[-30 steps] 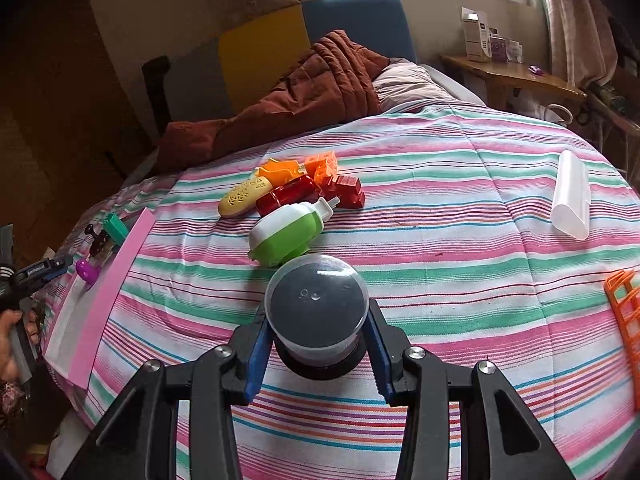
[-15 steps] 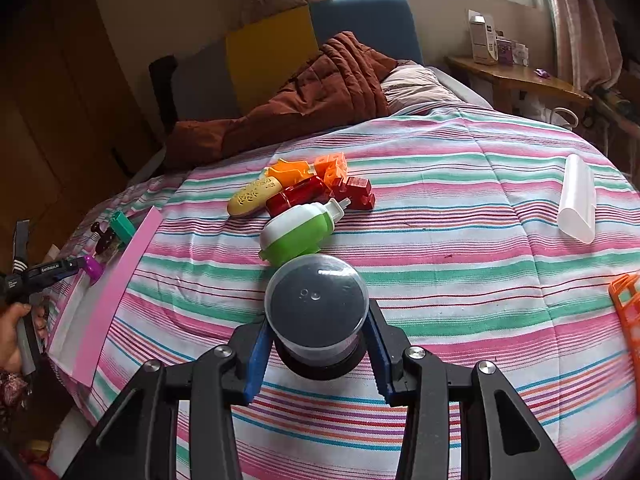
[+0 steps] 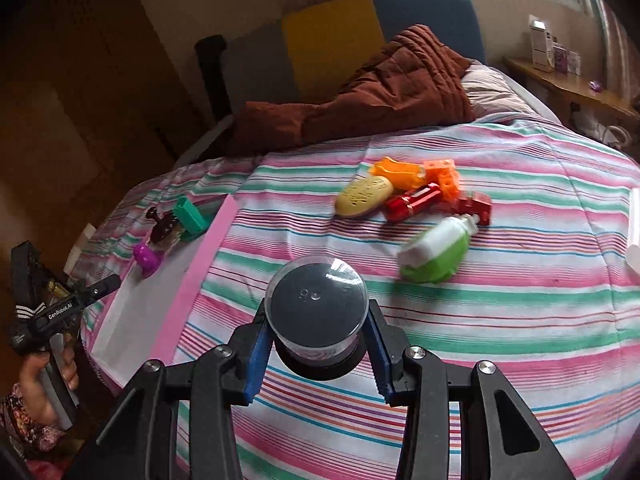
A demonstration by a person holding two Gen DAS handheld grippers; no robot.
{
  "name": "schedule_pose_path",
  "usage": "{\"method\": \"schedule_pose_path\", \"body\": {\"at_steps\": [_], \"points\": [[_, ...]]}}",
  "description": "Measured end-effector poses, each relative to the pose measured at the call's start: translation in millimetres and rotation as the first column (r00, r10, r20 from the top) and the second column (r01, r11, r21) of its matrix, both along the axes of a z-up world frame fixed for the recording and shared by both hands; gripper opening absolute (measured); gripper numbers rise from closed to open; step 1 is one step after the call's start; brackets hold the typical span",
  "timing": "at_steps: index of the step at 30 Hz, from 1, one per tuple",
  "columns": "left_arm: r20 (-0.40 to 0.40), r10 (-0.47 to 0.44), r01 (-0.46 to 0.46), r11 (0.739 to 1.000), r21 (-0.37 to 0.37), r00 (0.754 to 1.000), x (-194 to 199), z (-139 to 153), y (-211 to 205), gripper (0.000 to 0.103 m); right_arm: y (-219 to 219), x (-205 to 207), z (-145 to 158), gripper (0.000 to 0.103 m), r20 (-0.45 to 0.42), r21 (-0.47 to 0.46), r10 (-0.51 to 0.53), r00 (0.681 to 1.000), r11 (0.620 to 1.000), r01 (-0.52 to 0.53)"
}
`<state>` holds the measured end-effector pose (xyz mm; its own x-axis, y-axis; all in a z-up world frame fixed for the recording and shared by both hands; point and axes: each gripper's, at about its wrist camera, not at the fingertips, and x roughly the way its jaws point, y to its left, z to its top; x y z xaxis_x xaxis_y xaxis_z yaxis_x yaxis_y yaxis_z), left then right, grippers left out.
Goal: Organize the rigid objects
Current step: 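Lower the gray-black canister into the tray and open the right tool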
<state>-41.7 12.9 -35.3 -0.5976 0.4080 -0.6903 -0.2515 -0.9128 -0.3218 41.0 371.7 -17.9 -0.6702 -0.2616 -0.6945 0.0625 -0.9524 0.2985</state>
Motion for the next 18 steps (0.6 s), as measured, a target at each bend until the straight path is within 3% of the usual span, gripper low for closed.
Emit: {"method": "schedule_pose_path", "body": {"at_steps": [8,18], "points": [[0.033,0.082,-0.081,0.996,-0.021,0.996,17.0,-1.2,-6.2,0.041,-91.9,-42.0,17.0,0.044,-0.017,0.013,0.157,0.988,0.988,-0.156],[0.048,0.173,-0.173,0.985,-0.004,0.984,26.3,-8.7,-21.4,0.041,-183.5,-84.9,8.3,0.044,0.034,0.01,0.276,0.961,0.961,-0.277]]}}
